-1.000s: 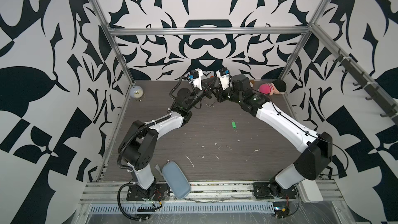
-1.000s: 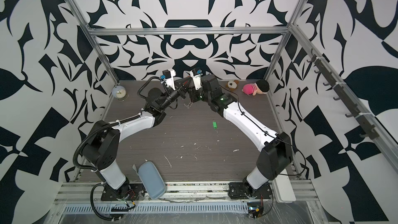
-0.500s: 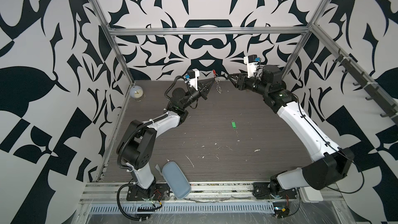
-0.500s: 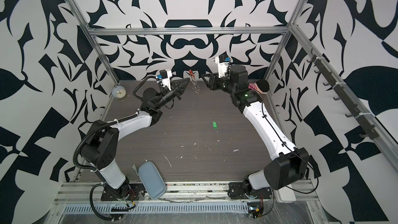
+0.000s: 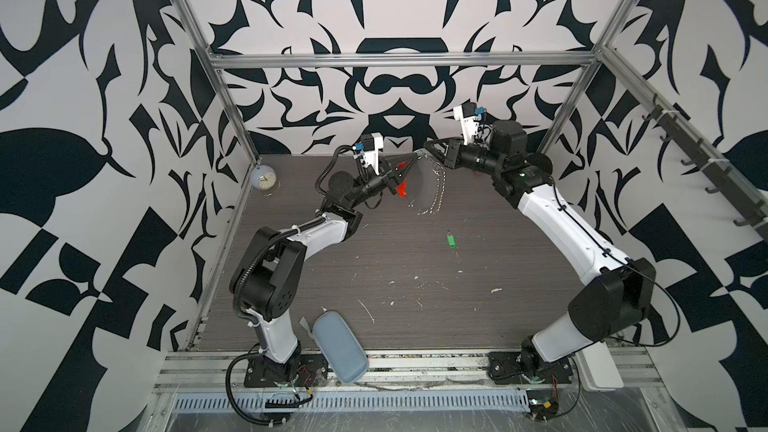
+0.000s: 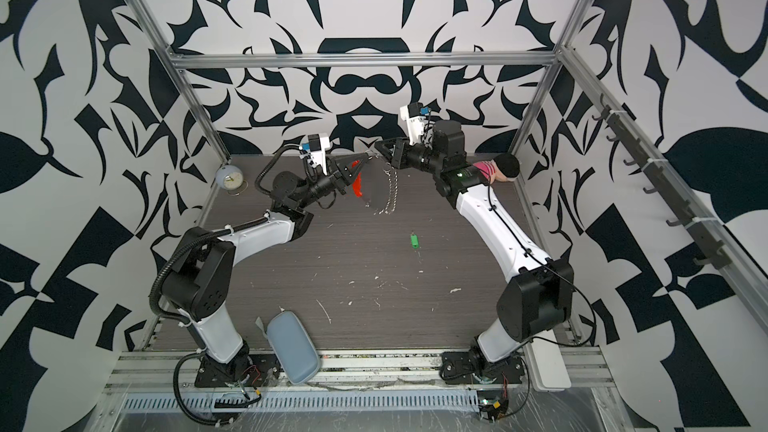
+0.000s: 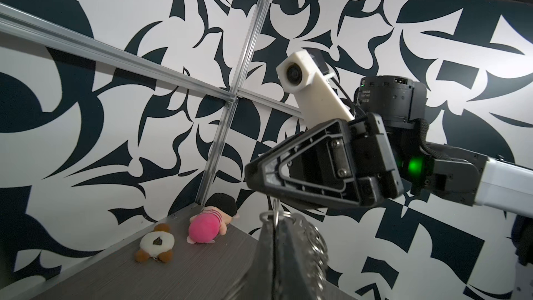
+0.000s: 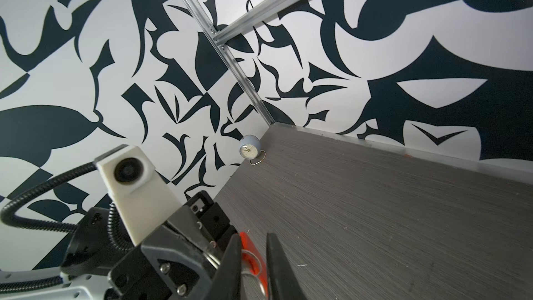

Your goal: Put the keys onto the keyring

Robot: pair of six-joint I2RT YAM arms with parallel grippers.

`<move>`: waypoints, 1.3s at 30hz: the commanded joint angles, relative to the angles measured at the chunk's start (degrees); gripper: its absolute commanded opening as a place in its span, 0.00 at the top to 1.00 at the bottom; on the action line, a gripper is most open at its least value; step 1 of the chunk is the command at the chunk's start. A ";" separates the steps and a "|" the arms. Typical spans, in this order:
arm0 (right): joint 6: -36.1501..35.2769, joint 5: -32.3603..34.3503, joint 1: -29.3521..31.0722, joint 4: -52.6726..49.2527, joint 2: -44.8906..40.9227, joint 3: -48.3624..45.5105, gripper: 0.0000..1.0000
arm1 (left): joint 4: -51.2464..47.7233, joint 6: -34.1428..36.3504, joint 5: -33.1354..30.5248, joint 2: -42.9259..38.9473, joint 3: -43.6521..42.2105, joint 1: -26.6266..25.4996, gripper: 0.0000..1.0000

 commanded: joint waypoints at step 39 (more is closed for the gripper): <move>1.01 -15.04 0.73 4.27 3.32 5.08 0.87 | 9.10 -8.54 5.05 1.78 4.52 2.65 1.00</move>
